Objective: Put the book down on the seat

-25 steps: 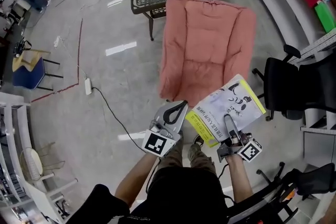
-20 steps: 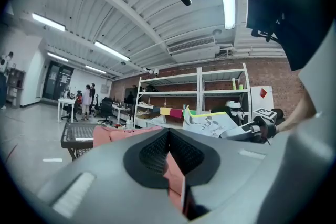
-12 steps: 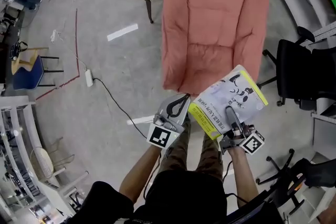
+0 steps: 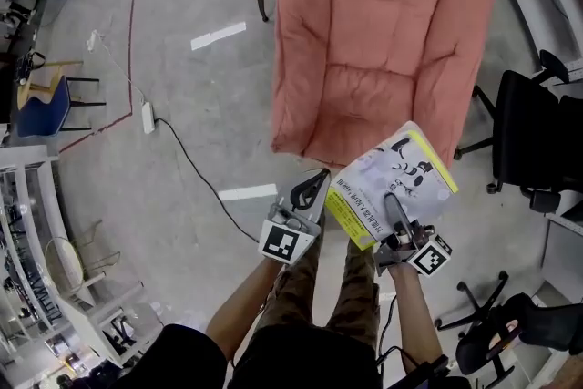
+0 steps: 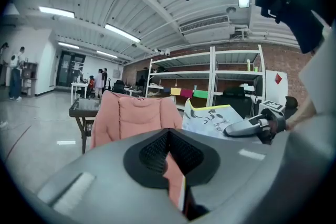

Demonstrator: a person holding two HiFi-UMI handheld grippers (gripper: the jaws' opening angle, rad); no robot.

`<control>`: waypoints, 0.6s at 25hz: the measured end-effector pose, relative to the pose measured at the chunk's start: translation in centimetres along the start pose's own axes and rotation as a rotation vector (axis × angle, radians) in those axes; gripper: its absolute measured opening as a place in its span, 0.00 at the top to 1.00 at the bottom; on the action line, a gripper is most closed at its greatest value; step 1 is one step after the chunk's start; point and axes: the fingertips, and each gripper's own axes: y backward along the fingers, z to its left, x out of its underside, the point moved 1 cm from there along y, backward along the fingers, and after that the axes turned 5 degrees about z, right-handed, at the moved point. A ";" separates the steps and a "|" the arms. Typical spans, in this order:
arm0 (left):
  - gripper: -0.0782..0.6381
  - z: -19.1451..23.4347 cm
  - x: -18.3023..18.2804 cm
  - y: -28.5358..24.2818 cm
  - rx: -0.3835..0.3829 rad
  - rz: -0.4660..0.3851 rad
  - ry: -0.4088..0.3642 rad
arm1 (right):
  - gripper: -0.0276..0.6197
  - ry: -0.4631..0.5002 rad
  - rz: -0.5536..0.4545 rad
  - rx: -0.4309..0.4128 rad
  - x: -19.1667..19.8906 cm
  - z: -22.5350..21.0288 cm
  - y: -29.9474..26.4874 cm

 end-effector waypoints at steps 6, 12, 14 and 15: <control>0.89 -0.8 2.7 -1.5 0.014 0.021 0.018 | 0.83 -0.006 0.029 0.028 1.2 -4.5 -0.4; 0.89 -0.3 4.3 -2.3 0.022 0.039 0.032 | 0.83 -0.023 0.012 0.045 1.0 -7.0 -1.0; 0.89 -0.1 4.8 -2.6 0.023 0.038 0.031 | 0.83 -0.015 0.012 0.051 0.5 -7.7 -1.3; 0.89 0.0 5.1 -2.7 0.023 0.040 0.034 | 0.83 -0.009 0.014 0.052 0.2 -8.0 -1.6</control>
